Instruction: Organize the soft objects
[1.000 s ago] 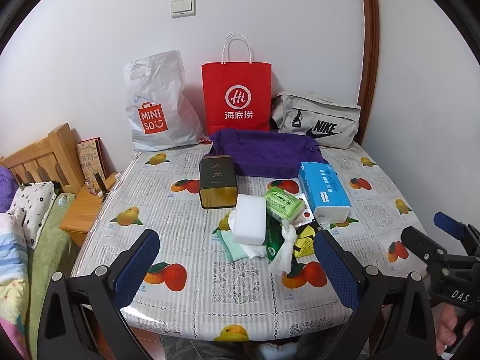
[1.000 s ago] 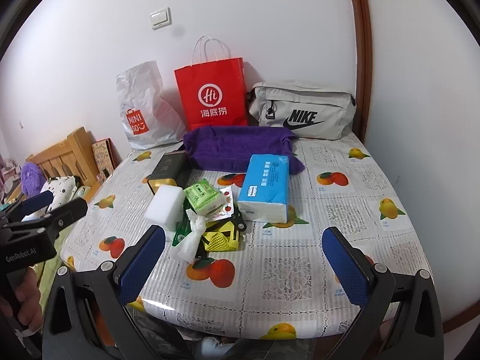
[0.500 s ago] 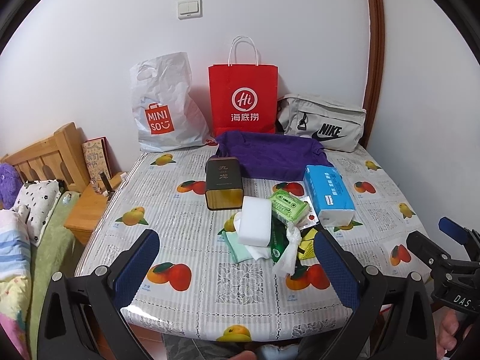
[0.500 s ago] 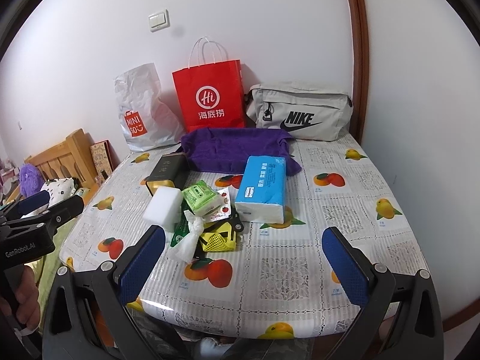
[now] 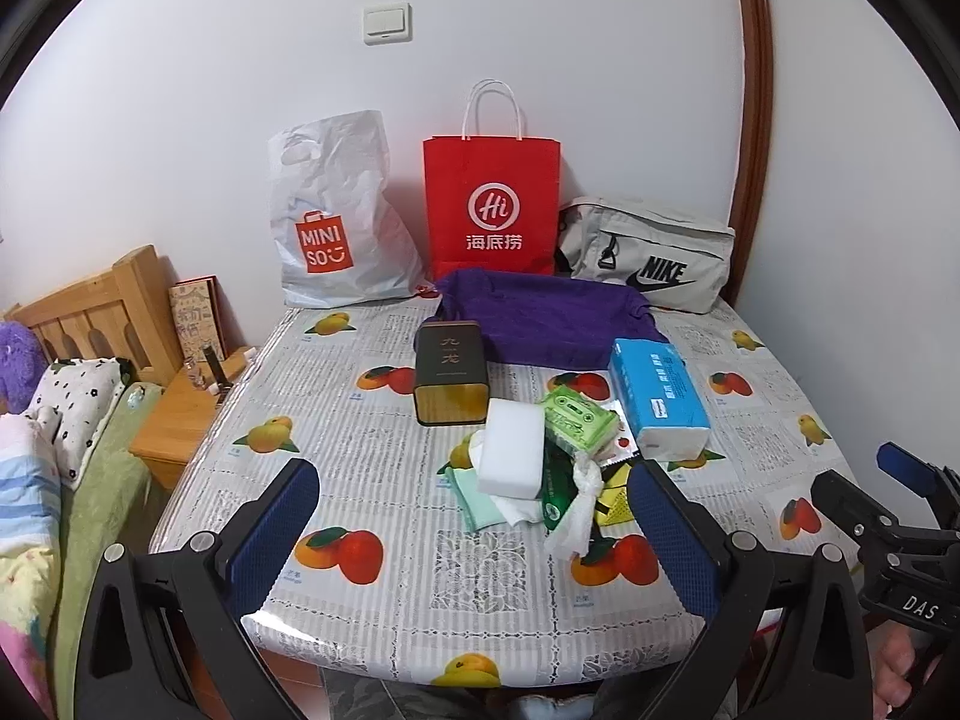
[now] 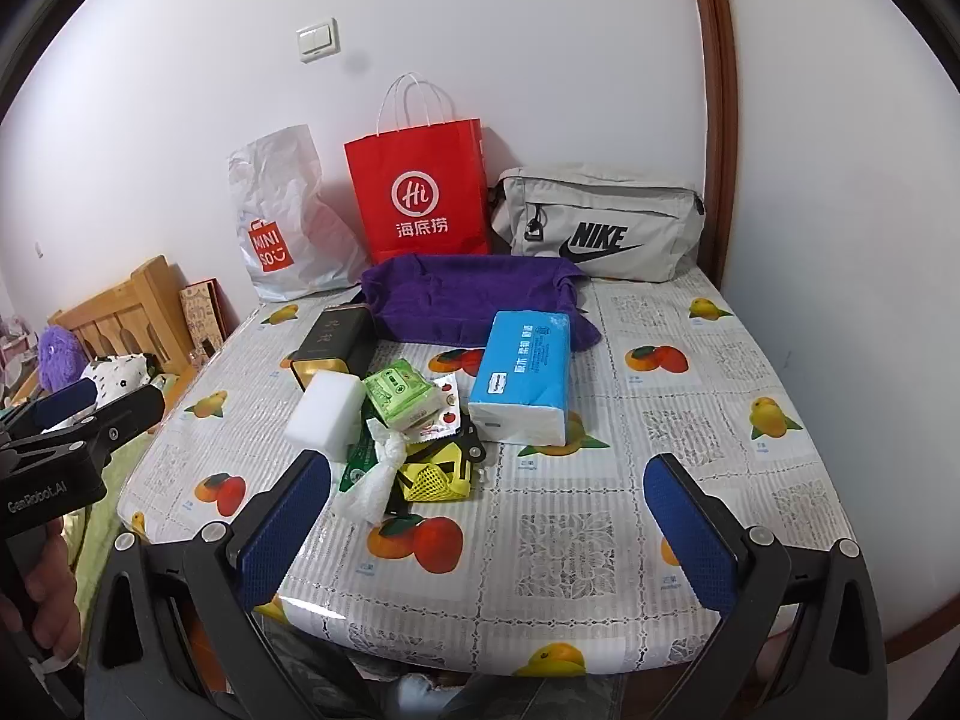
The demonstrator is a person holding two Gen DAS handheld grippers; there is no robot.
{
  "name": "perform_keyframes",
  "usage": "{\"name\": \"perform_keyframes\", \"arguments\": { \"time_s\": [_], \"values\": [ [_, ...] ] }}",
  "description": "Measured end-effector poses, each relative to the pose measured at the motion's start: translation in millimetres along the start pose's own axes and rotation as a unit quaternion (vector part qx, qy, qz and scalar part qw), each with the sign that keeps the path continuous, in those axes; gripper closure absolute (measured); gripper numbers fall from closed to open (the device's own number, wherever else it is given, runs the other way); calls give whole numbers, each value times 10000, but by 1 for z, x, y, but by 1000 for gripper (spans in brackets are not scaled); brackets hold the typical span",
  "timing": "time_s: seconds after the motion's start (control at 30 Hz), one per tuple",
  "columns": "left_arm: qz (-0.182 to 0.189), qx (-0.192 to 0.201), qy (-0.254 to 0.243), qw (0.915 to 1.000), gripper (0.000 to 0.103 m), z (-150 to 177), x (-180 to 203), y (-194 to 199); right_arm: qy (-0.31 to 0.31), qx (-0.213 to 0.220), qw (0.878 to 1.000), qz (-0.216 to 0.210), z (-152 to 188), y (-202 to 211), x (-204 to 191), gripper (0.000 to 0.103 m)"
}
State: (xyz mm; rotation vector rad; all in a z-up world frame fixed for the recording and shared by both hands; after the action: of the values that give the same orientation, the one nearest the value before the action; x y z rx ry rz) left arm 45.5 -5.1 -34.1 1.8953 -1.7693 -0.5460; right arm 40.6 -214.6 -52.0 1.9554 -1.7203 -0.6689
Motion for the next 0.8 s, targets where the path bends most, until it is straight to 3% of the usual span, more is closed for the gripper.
{"name": "perform_keyframes", "arguments": {
  "time_s": [0.8],
  "values": [
    [134, 11, -22, 9999, 0, -1, 4, 4, 86, 38, 10000, -5, 0, 1, -7, 0]
  ]
}}
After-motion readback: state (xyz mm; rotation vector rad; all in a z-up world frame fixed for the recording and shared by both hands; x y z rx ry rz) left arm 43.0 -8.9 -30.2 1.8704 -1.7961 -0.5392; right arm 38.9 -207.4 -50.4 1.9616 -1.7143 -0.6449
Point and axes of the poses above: each gripper's, at about its wrist camera, not at the fingertips, and y roughly against the way its jaws point, x to its right, z to its underside, the point moved 7 cm from there along -y, roughly the way its jaws point, and after that the axes turned 3 degrees about y, right-handed, at the moved point
